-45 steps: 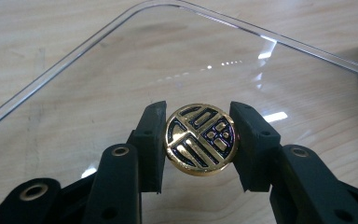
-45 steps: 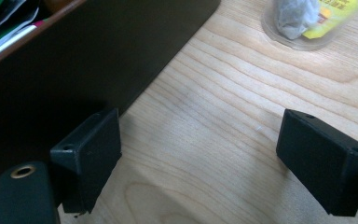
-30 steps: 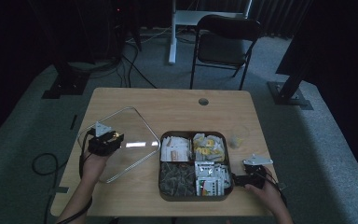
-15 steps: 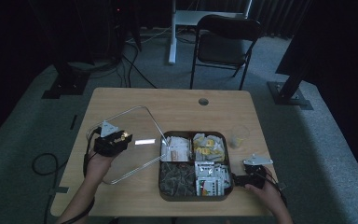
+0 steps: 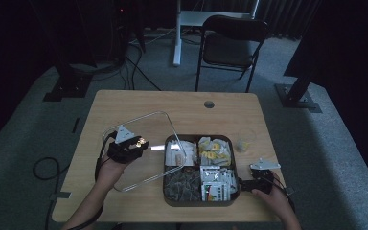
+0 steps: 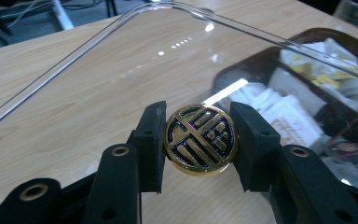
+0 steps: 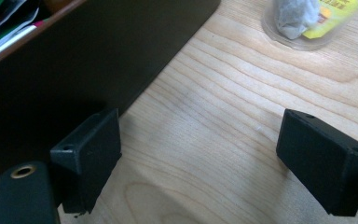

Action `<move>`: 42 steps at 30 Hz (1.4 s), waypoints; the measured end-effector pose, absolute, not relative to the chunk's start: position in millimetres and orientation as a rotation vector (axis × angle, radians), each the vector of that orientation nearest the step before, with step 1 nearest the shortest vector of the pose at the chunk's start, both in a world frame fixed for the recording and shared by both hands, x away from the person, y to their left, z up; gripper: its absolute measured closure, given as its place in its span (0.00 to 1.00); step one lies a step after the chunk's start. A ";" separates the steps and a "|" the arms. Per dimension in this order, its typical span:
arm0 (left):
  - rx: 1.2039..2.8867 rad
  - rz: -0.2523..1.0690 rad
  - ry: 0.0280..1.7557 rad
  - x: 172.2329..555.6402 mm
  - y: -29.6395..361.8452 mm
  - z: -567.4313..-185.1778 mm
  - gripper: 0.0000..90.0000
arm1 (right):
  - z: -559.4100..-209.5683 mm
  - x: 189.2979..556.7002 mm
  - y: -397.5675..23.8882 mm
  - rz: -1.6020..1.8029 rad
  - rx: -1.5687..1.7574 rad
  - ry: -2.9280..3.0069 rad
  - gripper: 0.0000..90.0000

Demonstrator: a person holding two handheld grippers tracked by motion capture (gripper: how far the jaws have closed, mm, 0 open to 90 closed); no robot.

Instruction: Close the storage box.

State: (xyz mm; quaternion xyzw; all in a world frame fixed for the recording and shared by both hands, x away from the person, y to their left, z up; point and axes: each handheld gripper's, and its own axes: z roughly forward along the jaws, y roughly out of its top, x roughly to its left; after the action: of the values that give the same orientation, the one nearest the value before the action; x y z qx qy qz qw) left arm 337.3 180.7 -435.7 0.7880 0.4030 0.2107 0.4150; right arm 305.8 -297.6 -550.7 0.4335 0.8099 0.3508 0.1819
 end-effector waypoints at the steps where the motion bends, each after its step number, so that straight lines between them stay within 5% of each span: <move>1: 1.981 0.522 1.005 336.5 178.0 -435.1 0.65 | -550.7 305.7 -297.6 0.990 1.224 2.286 0.15; 42: 2.073 0.342 0.683 323.5 88.3 -423.3 0.65 | -550.7 305.8 -297.7 0.992 1.225 2.287 0.15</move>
State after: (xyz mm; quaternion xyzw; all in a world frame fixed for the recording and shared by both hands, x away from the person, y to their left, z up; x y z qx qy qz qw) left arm 323.5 88.3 -423.3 0.8383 0.2762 0.1382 0.4494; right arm 305.8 -297.7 -550.7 0.4337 0.8097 0.3514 0.1812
